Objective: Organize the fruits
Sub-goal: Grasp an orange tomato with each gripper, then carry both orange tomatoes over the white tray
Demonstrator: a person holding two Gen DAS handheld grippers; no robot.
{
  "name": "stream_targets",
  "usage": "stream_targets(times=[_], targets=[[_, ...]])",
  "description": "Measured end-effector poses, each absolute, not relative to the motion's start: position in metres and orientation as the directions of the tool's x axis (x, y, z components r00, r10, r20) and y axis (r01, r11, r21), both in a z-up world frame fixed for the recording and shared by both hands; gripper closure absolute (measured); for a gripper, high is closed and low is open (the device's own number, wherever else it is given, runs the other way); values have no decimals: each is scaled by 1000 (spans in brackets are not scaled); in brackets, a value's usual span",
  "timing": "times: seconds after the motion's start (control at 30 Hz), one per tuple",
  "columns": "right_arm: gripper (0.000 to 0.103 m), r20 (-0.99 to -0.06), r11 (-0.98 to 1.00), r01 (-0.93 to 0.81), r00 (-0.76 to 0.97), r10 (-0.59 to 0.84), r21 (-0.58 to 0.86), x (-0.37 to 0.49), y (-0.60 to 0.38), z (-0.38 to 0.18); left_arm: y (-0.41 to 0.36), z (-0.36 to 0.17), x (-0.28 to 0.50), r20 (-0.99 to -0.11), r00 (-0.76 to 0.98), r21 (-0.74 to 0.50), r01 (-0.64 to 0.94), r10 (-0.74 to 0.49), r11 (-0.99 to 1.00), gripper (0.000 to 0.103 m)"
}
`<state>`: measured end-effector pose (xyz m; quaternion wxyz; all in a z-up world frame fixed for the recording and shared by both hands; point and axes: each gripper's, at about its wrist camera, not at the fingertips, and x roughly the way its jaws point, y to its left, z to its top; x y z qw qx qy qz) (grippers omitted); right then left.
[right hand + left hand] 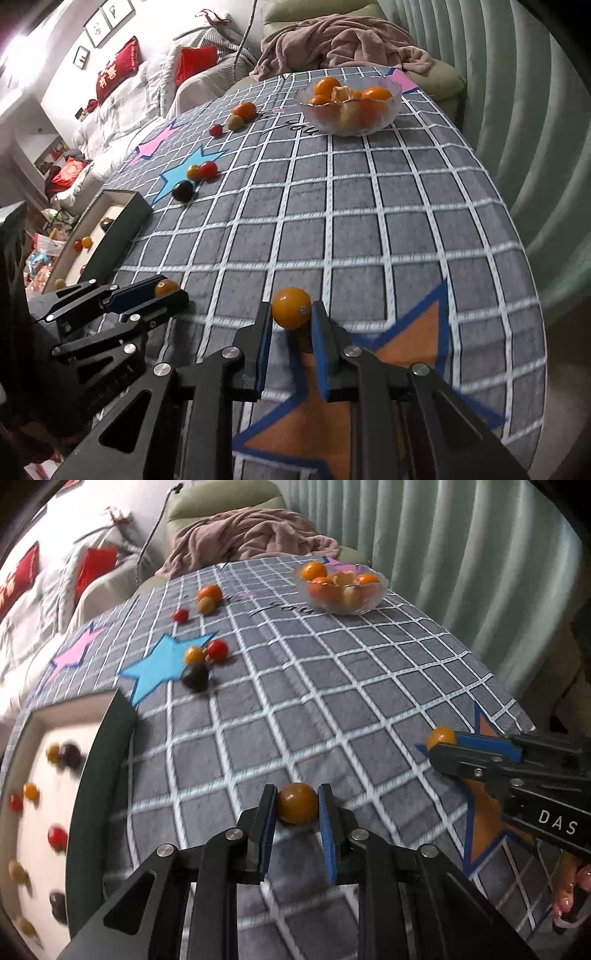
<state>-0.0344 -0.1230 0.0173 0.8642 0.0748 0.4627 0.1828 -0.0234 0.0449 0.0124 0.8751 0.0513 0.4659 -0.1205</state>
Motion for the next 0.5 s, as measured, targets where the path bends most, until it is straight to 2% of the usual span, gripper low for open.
stream_targets(times=[0.5], targets=[[80, -775, 909, -259, 477, 415, 327, -81, -108, 16, 69, 12, -76, -851, 508, -25, 217, -135, 976, 79]])
